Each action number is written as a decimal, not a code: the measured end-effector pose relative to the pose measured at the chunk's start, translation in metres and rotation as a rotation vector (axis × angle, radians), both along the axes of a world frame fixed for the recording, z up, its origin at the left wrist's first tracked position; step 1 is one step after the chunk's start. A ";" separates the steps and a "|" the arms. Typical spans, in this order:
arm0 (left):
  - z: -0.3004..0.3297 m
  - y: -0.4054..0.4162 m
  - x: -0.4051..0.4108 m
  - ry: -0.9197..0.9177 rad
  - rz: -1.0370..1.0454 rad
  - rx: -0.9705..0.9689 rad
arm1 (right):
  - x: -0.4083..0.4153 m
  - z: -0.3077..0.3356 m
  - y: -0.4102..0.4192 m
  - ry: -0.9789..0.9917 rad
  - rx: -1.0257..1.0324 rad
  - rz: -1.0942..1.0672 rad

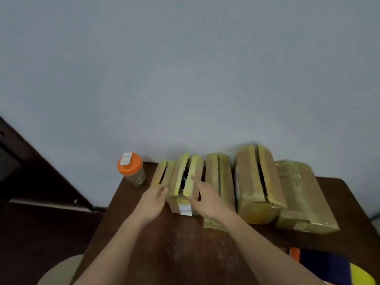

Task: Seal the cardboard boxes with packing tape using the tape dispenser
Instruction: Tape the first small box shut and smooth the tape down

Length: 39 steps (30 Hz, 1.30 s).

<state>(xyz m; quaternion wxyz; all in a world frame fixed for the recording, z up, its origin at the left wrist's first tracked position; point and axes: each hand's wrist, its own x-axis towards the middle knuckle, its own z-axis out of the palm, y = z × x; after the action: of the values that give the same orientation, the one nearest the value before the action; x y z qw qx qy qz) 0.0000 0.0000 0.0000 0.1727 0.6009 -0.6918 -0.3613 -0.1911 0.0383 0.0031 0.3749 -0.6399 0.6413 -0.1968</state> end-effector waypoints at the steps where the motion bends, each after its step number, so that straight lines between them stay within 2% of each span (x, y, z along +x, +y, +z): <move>1: -0.006 -0.001 -0.001 0.020 0.023 0.024 | 0.004 -0.005 -0.001 -0.031 0.005 -0.014; 4: -0.021 -0.002 0.000 0.142 0.069 0.123 | 0.010 -0.027 -0.006 -0.060 0.042 -0.028; 7: -0.035 -0.002 -0.001 0.341 0.181 0.229 | 0.014 -0.046 -0.008 -0.076 0.054 -0.042; 11: -0.030 0.000 -0.002 0.432 0.213 0.226 | 0.012 -0.048 -0.005 -0.053 0.015 -0.099; 14: -0.025 0.007 0.000 0.427 0.261 0.282 | 0.009 -0.041 0.006 -0.032 0.024 -0.102; 17: -0.022 0.021 0.007 0.370 0.276 0.425 | 0.008 -0.037 0.025 0.014 0.014 -0.063; 23: -0.014 0.060 0.010 0.343 0.171 0.714 | 0.013 -0.031 0.061 0.037 0.010 0.000; 26: -0.017 0.075 0.012 0.313 0.107 0.817 | 0.012 -0.026 0.077 0.081 0.085 0.064; 31: -0.018 0.096 0.013 0.341 0.044 0.888 | 0.005 -0.028 0.100 0.230 0.118 0.112; 39: -0.018 0.120 -0.011 0.245 -0.033 0.955 | -0.040 -0.034 0.118 0.299 0.174 0.182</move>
<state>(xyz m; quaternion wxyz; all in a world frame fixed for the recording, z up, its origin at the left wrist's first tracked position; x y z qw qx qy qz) -0.0113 0.1201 -0.0181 -0.0480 0.5549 -0.4331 -0.7087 -0.2312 0.1561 -0.0308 0.3455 -0.6824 0.6442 -0.0086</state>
